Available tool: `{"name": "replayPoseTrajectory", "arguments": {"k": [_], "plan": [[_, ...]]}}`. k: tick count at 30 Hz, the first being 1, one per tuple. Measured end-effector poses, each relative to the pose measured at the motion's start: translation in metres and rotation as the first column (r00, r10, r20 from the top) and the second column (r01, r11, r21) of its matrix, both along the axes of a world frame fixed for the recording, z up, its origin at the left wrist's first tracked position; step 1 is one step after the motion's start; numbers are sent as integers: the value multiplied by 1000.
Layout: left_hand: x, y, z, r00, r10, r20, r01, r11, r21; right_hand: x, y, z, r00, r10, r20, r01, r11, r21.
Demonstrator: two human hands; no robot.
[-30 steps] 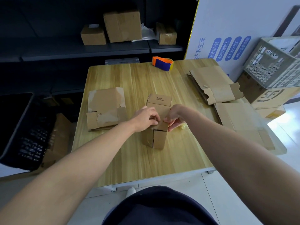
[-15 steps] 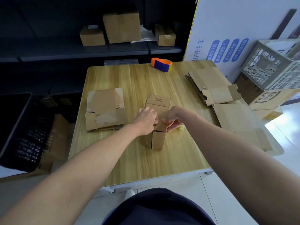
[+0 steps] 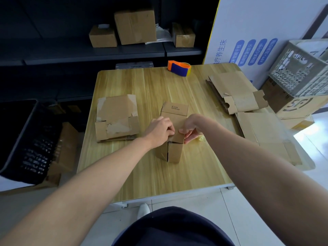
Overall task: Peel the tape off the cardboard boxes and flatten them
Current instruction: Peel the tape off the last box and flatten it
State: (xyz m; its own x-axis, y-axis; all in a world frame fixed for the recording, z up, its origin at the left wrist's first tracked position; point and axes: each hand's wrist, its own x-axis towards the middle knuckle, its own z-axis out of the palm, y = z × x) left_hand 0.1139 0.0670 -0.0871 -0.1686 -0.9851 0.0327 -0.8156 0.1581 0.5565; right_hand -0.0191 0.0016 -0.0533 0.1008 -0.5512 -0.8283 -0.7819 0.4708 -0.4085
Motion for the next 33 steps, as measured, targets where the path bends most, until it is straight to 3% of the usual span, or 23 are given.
{"name": "replayPoseTrajectory", "arguments": {"k": [6, 10, 14, 16, 18, 20, 24, 26, 28, 31, 33], "plan": [[-16, -4, 14, 908, -99, 407, 102, 995, 14, 3, 0, 0, 998, 51, -46, -52, 998, -25], [-19, -3, 10, 846, -82, 526, 105, 994, -14, 2, -1, -1, 997, 51, -49, -52, 998, -36], [-10, 0, 7, 855, -179, 487, 183, 982, 39, 4, -4, -4, 997, 47, -62, -50, 997, -53], [-1, 1, 3, 954, -164, 251, 148, 986, 81, 3, -5, -6, 997, 39, -60, -42, 998, -44], [8, 1, 4, 991, -42, -125, 59, 990, 132, 2, -8, -10, 999, 26, -41, -28, 998, -48], [17, 0, 6, 938, 82, -337, -43, 992, 121, 1, -9, -11, 999, 19, -34, -20, 998, -51], [35, 0, 10, 799, 337, -498, -348, 934, 75, 2, -12, -13, 999, 24, -44, -27, 998, -56], [40, 4, 14, 747, 413, -521, -462, 886, 40, 3, -12, -13, 998, 37, -46, -40, 998, -55], [39, 8, 19, 808, 380, -450, -430, 903, -10, 4, -12, -12, 996, 64, -59, -67, 996, -55], [24, 14, 17, 955, 244, -170, -225, 967, 119, 4, -12, -11, 994, 76, -73, -79, 996, -36], [17, 18, 13, 975, 221, -12, -215, 958, 190, 3, -12, -12, 996, 64, -67, -66, 997, -26]]}}
